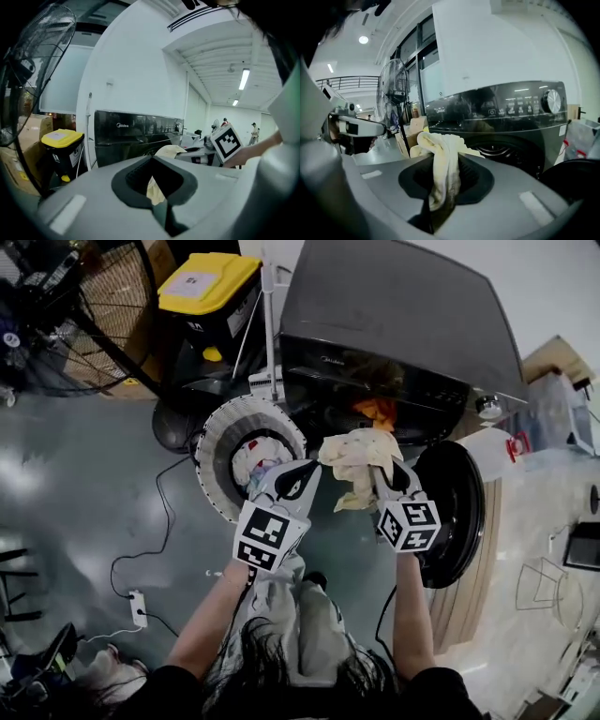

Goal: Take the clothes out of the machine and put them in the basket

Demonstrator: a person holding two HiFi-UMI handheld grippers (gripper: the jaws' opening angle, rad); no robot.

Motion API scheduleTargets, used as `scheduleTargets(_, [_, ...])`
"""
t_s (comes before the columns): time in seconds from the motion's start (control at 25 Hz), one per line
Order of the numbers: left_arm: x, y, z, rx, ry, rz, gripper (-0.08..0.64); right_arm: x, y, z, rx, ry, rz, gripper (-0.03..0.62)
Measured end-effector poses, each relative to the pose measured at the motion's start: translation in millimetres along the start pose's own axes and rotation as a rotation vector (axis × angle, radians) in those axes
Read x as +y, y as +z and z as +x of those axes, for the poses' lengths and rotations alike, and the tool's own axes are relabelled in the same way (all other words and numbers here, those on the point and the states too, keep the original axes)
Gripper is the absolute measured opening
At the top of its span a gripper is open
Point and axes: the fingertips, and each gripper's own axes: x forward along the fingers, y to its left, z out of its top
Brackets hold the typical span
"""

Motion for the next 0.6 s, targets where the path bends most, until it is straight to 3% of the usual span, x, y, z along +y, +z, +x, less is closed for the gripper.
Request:
scheduleTargets(0.28, [11.3,25.2,-45.7,-0.039,0.098,-0.042,0.002,56.7,52.6,-32.2,-0.029,0.100,-0.070,0.101])
scheduleTargets(0.6, [47.7,2.6,-111.7,-0.018,0.227,-0.115,0.002,142.4,84.6,-10.4,-0.038,0.248,-0.140,0.101])
